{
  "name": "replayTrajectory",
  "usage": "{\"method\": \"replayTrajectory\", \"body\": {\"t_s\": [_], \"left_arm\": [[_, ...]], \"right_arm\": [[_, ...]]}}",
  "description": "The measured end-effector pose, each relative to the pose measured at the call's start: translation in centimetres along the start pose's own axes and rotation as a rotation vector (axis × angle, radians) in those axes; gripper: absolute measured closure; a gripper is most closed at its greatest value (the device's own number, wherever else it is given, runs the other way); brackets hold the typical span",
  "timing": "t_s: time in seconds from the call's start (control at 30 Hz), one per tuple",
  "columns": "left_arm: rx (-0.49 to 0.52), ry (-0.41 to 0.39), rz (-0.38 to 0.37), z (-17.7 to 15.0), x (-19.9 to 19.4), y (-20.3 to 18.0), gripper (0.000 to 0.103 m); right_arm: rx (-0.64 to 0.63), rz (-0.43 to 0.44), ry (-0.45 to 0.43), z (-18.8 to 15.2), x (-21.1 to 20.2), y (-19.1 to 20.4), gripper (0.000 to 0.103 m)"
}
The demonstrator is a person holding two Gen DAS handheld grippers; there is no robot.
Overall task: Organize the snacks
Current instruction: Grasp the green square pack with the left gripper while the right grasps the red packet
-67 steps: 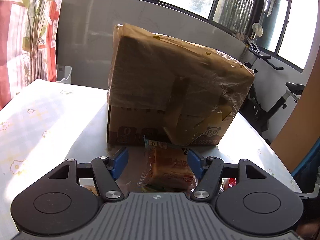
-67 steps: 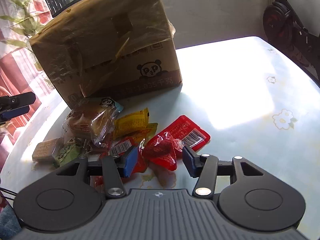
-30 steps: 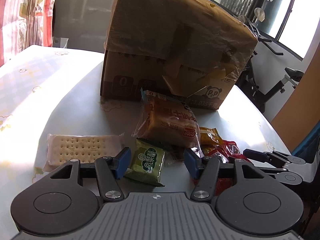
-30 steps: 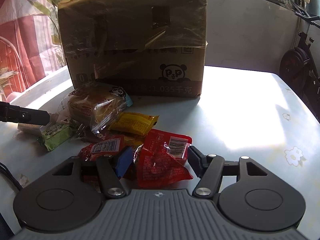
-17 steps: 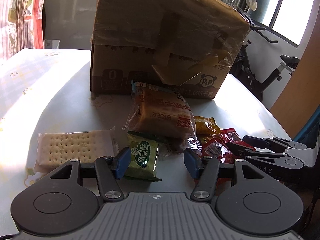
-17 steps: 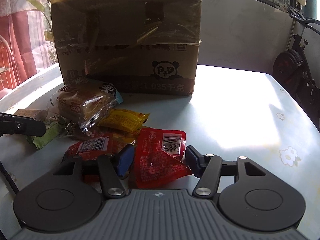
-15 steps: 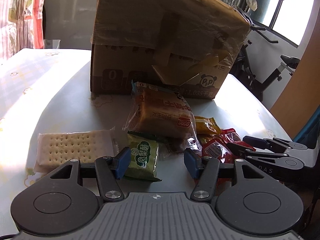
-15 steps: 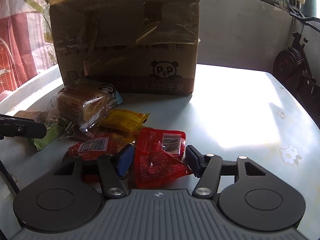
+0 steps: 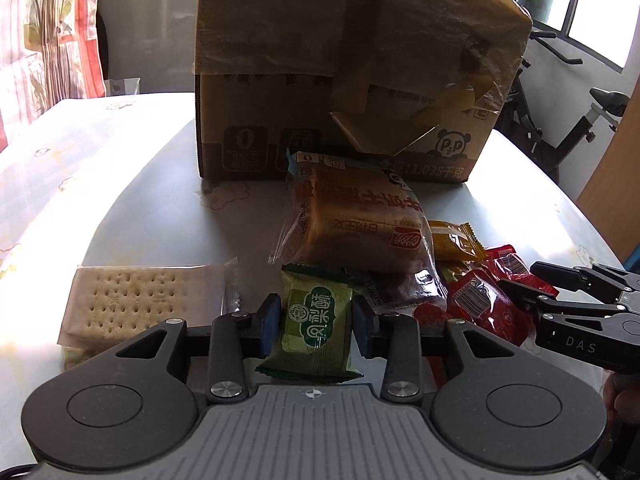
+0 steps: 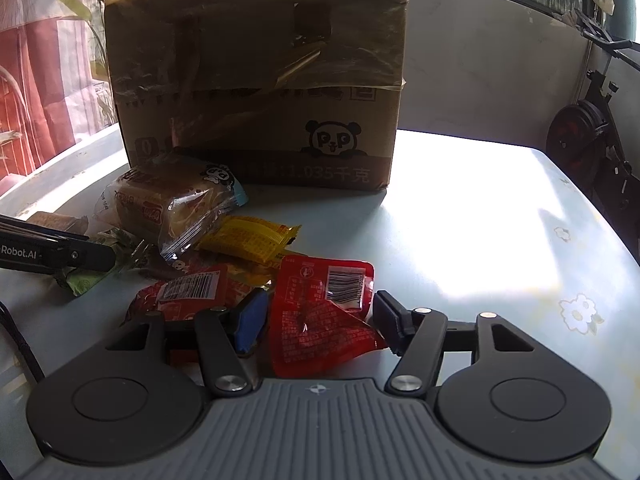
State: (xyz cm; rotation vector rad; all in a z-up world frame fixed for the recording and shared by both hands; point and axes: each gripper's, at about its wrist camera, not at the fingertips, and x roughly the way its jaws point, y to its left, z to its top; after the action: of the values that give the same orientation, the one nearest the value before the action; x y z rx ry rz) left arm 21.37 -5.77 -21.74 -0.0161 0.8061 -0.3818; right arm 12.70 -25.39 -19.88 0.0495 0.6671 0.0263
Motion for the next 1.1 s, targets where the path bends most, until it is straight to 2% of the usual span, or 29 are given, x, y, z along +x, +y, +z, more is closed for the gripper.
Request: {"method": "replayTrajectory", "body": {"t_s": [0.2, 0.4, 0.47, 0.67, 0.77, 0.9, 1.1], "left_arm": [[-0.058, -0.045, -0.029, -0.3, -1.5, 0.9, 0.065], [-0.062, -0.066, -0.057, 0.0, -2.6, 0.7, 0.065], [-0.064, -0.084, -0.067, 0.2, -3.2, 0.8, 0.065], [-0.083, -0.127, -0.07, 0.8, -4.5, 1.0, 0.065], [-0.081, -0.147, -0.067, 1.1, -5.1, 1.0, 0.065], [-0.071, -0.173, -0.072, 1.1, -5.7, 0.8, 0.065], [-0.062, -0.19, -0.069, 2.0, -6.6, 0.7, 0.065]], "right_arm": [[0.011, 0.007, 0.009, 0.0, -0.5, 0.1, 0.041], [-0.004, 0.016, 0.032, 0.0, -0.4, 0.2, 0.041], [0.003, 0.018, 0.034, 0.0, -0.4, 0.0, 0.047], [-0.025, 0.023, 0.036, 0.0, -0.7, -0.3, 0.055], [0.01, 0.054, 0.013, 0.0, -1.4, -0.8, 0.061], [0.031, 0.075, 0.002, -0.1, -1.8, -1.2, 0.062], [0.061, 0.087, -0.071, 0.6, -3.4, -1.6, 0.062]]}}
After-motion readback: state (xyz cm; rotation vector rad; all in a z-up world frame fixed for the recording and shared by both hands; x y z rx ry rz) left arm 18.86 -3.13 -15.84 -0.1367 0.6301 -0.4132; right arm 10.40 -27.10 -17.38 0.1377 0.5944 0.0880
